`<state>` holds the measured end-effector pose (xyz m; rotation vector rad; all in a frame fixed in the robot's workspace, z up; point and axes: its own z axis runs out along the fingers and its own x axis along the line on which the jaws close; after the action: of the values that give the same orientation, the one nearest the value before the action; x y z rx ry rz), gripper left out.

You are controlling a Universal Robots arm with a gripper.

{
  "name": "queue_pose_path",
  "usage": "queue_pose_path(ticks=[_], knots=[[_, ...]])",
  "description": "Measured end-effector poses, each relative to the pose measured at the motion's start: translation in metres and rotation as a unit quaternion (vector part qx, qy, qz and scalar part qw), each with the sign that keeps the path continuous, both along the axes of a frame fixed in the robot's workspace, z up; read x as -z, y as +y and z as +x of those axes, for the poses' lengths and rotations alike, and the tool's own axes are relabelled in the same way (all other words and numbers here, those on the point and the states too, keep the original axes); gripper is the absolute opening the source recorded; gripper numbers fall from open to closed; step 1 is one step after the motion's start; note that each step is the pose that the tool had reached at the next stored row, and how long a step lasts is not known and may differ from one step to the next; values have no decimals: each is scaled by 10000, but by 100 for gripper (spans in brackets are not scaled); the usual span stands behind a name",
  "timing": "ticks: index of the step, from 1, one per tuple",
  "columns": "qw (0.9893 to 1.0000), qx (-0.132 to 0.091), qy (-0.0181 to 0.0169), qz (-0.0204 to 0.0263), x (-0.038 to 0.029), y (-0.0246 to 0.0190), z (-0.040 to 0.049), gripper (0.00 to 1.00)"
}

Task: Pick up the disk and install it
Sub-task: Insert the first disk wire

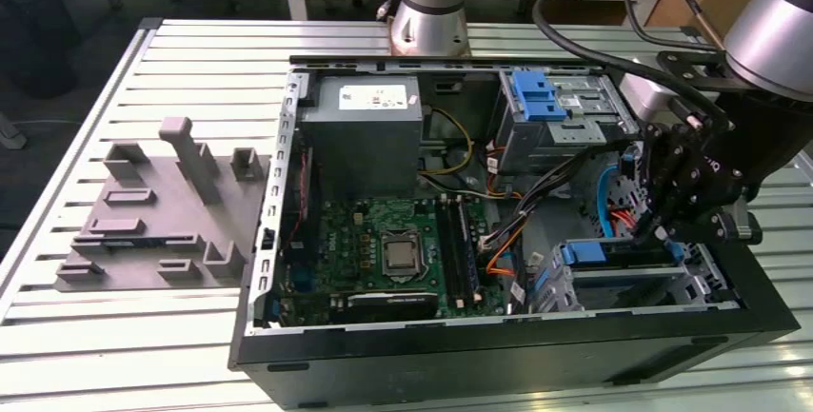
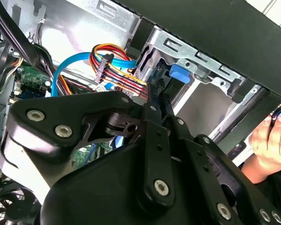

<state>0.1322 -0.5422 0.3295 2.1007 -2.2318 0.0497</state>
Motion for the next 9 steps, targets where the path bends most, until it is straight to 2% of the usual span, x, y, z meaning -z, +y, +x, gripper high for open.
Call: queue_pose_path(ticks=[4, 9], knots=[[10000, 0, 14, 36, 13, -1, 2, 16], [10000, 0, 16, 43, 16, -2, 2, 16]])
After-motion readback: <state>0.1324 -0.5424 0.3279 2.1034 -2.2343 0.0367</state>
